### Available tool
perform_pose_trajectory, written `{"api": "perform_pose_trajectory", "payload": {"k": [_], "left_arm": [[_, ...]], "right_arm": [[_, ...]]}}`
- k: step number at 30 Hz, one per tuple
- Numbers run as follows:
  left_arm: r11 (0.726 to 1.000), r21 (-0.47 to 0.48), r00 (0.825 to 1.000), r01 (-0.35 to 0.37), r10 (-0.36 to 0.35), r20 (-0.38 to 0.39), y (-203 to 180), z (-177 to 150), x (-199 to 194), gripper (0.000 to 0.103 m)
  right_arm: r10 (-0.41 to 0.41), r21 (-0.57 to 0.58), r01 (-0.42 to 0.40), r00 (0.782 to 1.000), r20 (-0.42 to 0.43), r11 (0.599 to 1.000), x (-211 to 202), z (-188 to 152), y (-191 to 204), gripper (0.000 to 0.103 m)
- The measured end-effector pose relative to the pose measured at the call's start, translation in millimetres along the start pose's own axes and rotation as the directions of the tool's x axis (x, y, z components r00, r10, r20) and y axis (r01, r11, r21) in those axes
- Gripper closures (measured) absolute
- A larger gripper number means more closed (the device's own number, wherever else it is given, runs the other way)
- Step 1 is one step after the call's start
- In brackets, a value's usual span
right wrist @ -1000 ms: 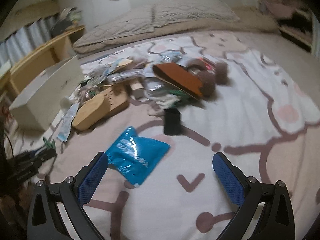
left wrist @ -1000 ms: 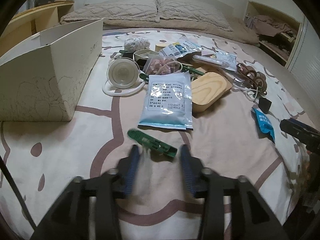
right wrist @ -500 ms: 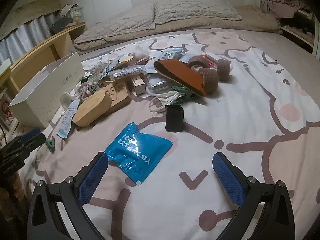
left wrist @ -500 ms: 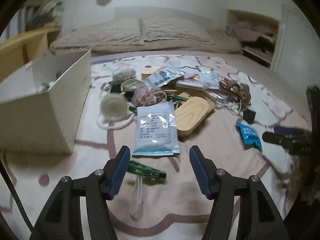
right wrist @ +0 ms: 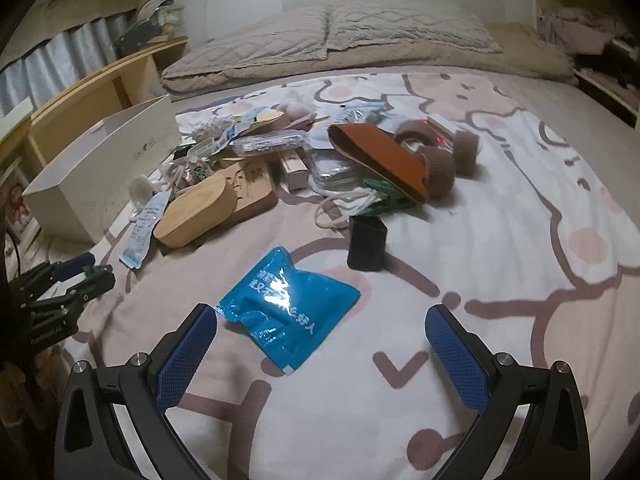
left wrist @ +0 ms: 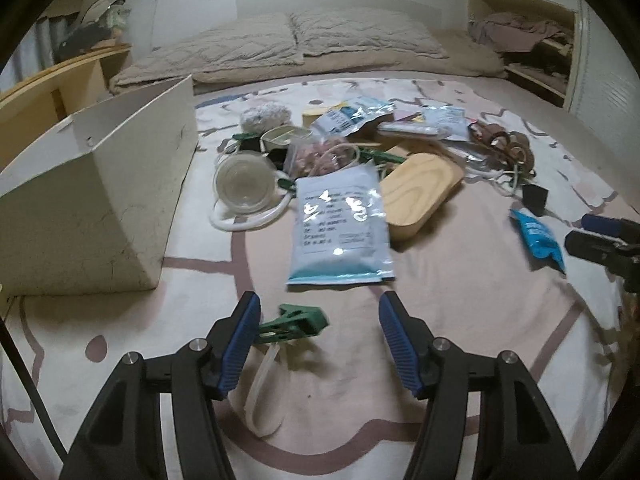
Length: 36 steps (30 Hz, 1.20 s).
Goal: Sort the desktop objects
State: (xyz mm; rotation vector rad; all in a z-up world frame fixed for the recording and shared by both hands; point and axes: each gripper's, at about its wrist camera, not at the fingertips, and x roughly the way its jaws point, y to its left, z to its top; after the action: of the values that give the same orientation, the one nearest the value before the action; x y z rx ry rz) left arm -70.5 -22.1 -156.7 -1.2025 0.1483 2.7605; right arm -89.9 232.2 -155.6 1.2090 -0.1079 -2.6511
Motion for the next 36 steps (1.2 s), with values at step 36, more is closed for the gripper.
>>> {"api": "perform_pose_trajectory", "payload": {"k": [36], "left_arm": [[0.999, -0.023, 0.997, 0.049, -0.05, -0.051, 1, -6, 9, 0.034]], "right_arm": [[-0.019, 0.089, 0.027, 0.996, -0.092, 0.996, 45, 9, 27, 0.019]]}}
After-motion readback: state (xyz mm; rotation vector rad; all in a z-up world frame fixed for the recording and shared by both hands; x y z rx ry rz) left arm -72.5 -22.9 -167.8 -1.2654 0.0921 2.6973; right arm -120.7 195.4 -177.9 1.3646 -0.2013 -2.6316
